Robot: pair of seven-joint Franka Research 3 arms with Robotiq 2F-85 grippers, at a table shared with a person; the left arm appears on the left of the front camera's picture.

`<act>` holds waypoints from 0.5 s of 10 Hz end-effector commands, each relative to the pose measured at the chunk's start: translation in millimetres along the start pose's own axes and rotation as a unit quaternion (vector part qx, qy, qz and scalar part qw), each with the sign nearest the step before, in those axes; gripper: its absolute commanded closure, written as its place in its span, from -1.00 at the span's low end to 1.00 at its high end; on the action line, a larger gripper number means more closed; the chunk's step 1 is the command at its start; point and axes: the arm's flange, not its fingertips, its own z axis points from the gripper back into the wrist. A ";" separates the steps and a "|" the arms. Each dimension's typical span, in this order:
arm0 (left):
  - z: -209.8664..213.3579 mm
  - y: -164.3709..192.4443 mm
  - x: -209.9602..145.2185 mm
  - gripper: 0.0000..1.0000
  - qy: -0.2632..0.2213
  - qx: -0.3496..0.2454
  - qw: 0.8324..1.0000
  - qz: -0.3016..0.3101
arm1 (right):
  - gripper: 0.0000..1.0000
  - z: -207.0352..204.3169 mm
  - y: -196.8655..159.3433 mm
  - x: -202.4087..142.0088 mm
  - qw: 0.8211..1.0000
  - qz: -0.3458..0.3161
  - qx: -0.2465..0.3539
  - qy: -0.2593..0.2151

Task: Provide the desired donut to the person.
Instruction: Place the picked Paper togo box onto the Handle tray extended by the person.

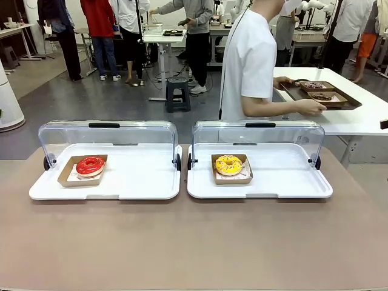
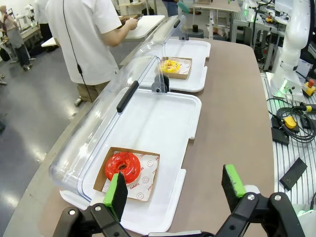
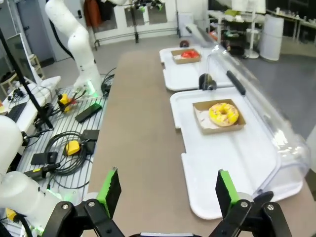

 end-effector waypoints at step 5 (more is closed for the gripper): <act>2.0 -0.4 0.7 -1.00 -0.004 -0.001 1.000 -0.003 | -1.00 2.4 3.8 3.8 1.000 0.005 0.029 0.008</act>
